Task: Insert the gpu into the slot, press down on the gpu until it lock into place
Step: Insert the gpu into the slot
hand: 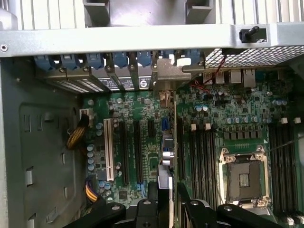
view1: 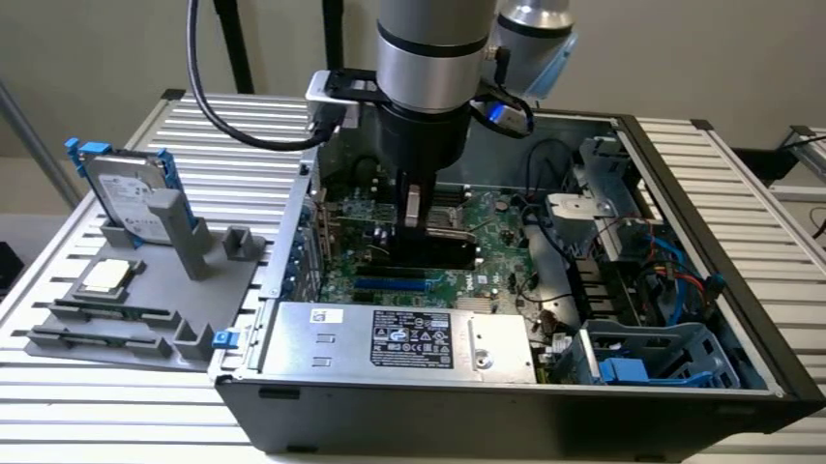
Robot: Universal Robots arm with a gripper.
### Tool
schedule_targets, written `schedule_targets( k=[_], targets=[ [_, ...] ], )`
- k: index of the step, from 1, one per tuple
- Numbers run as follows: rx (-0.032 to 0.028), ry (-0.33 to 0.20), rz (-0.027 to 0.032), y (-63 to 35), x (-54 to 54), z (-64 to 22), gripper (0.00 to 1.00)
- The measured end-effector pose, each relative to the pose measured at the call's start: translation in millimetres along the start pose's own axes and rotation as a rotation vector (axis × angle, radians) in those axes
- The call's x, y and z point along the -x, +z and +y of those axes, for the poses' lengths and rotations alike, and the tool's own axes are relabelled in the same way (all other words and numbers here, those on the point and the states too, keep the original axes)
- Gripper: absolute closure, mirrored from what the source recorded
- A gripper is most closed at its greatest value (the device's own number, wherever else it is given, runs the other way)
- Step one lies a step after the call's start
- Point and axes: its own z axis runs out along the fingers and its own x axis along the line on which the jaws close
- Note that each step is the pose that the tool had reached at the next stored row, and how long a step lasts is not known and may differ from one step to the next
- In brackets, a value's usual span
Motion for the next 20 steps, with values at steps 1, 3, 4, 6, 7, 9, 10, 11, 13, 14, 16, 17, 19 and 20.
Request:
schedule_targets(
  k=[1,3,4,6,7,9,10,11,13,14,16,17,19,20],
  targets=[
    [0.0002,0.000,-0.0007,1.7,-0.2,0.5,0.74],
    [0.0003,0.000,-0.0029,4.8,-0.5,1.6,0.74],
    [0.0005,0.000,-0.0040,6.0,-0.6,2.1,0.74],
    [0.0006,0.000,-0.0066,8.1,-0.8,3.2,0.74],
    [0.0007,0.000,-0.0075,8.9,-0.9,3.6,0.74],
    [0.0008,0.000,-0.0084,10.0,-1.0,4.0,0.74],
    [0.0009,0.000,-0.0084,10.3,-1.1,4.1,0.74],
    [0.0008,0.000,-0.0086,10.8,-1.1,4.2,0.74],
    [0.0008,0.000,-0.0086,11.9,-1.2,4.5,0.74],
    [0.0008,0.000,-0.0087,12.6,-1.2,4.6,0.74],
    [0.0009,0.000,-0.0085,14.2,-1.4,4.7,0.74],
    [0.0009,0.000,-0.0085,15.1,-1.4,4.7,0.74],
    [0.0011,0.000,-0.0085,17.0,-1.6,4.8,0.74],
    [0.0012,-0.001,-0.0085,17.9,-1.7,4.8,0.74]
  ],
)
